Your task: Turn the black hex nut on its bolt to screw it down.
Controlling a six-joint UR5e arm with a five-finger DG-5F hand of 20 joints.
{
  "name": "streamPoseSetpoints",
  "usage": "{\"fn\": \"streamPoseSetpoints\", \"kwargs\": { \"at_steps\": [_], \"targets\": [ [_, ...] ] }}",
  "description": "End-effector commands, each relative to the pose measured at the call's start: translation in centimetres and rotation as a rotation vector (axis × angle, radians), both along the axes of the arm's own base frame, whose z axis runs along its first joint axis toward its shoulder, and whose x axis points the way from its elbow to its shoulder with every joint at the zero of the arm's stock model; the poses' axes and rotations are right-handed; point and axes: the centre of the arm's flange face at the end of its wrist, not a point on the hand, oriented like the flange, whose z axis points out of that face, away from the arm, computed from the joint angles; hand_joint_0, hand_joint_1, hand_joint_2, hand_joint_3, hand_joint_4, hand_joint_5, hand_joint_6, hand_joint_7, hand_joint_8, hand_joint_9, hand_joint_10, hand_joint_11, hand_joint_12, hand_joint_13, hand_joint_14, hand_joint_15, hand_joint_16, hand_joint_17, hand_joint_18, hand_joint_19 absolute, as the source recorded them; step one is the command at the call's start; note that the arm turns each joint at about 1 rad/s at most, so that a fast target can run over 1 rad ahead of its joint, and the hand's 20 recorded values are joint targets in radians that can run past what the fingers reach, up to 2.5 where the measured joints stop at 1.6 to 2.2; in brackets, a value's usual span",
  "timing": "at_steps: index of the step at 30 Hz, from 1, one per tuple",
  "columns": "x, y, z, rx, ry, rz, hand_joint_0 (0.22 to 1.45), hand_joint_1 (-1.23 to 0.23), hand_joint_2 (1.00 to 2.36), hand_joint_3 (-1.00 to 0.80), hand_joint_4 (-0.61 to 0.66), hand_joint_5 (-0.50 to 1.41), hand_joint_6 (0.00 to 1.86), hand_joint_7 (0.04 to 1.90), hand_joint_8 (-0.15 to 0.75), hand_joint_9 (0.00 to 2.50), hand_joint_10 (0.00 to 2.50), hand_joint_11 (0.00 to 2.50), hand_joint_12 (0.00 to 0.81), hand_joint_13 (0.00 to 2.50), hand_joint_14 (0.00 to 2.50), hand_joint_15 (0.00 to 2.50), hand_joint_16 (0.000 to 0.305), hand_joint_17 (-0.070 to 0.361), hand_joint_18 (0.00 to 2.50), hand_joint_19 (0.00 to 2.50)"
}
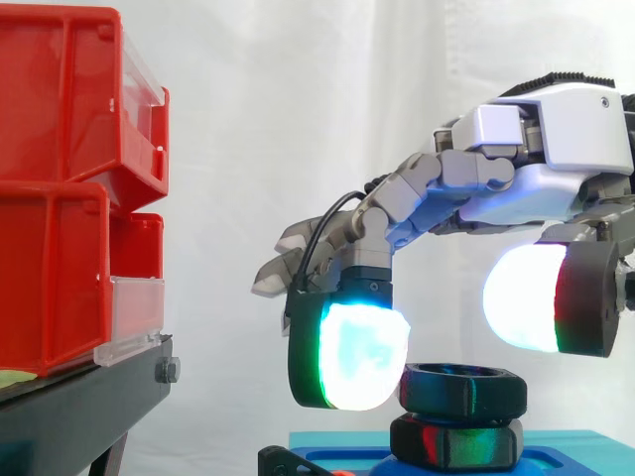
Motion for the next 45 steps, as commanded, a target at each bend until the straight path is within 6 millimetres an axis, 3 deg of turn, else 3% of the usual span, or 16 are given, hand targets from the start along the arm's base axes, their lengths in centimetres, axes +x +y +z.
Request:
{"fn": "streamPoseSetpoints", "kwargs": {
  "at_steps": [1, 25, 45],
  "targets": [
    [-0.1, 0.0, 0.0, 0.0, 0.002, 0.008, 0.52, -0.45, 1.0, -0.5, 0.22, -0.2, 0.77, 0.67, 0.248, 0.52, 0.01, 0.32, 0.143, 0.34, 0.0, 0.0, 0.015, 0.034, 0.07, 0.12],
    [-0.4, -1.8, -0.1, 0.001, 0.003, 0.005, 0.52, -0.44, 1.0, -0.5, 0.22, -0.2, 0.77, 0.67, 0.247, 0.52, 0.01, 0.32, 0.144, 0.34, 0.0, 0.0, 0.015, 0.034, 0.07, 0.12],
    [-1.2, -4.8, -0.3, 0.003, 0.002, 0.006, 0.52, -0.45, 1.0, -0.5, 0.22, -0.2, 0.77, 0.66, 0.247, 0.53, 0.01, 0.32, 0.141, 0.35, 0.0, 0.0, 0.015, 0.033, 0.08, 0.12]
  ]
}}
